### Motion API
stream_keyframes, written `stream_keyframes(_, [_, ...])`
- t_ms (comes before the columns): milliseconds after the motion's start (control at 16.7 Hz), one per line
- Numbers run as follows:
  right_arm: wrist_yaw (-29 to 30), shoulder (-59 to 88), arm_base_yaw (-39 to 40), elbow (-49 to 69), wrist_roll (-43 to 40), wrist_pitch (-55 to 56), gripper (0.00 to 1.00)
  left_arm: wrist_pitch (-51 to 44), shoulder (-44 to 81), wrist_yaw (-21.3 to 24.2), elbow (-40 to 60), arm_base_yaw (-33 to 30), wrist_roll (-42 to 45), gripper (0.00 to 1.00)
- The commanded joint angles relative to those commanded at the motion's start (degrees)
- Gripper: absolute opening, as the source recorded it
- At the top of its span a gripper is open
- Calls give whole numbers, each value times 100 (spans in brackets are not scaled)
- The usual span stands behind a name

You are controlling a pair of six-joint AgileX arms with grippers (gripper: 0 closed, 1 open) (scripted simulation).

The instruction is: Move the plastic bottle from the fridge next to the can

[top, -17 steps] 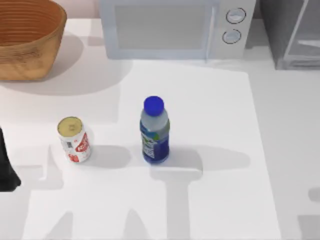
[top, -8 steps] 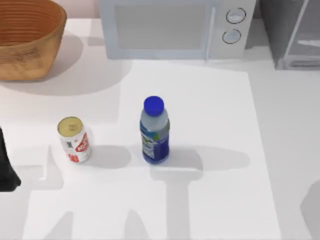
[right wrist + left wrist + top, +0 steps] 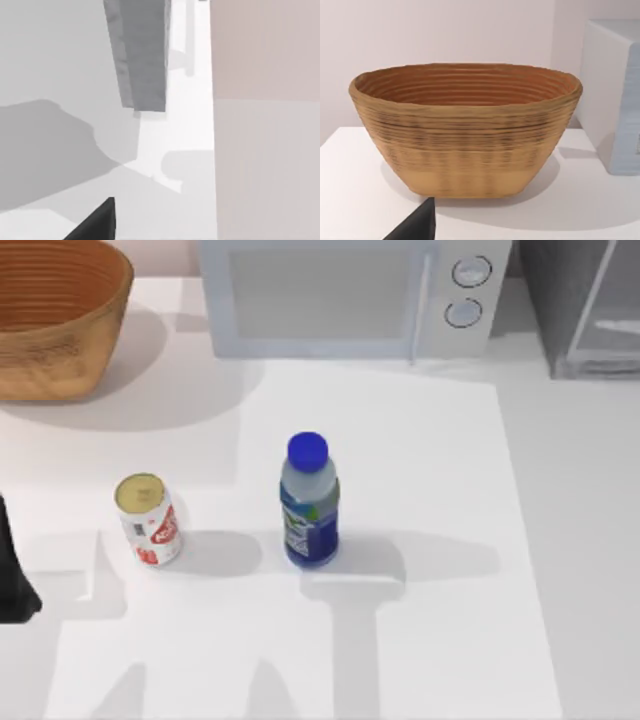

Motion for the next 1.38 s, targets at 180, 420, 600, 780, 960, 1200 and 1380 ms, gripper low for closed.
stream_keyframes(180, [-75,167,-110,61,-213,-8,100,0,0,0,0,0,0,100])
stream_keyframes(420, [-65,151,-85,42,-205,-4,100,0,0,0,0,0,0,100])
stream_keyframes(600, [-60,168,37,38,-16,164,100,0,0,0,0,0,0,100])
stream_keyframes(780, [7,203,494,19,705,780,100,0,0,0,0,0,0,100])
stream_keyframes(960, [154,239,1224,-11,1929,1760,100,0,0,0,0,0,0,100])
stream_keyframes(1200, [421,268,2429,-56,3982,3389,100,0,0,0,0,0,0,100])
stream_keyframes(1380, [627,275,3355,-88,5549,4659,100,0,0,0,0,0,0,100])
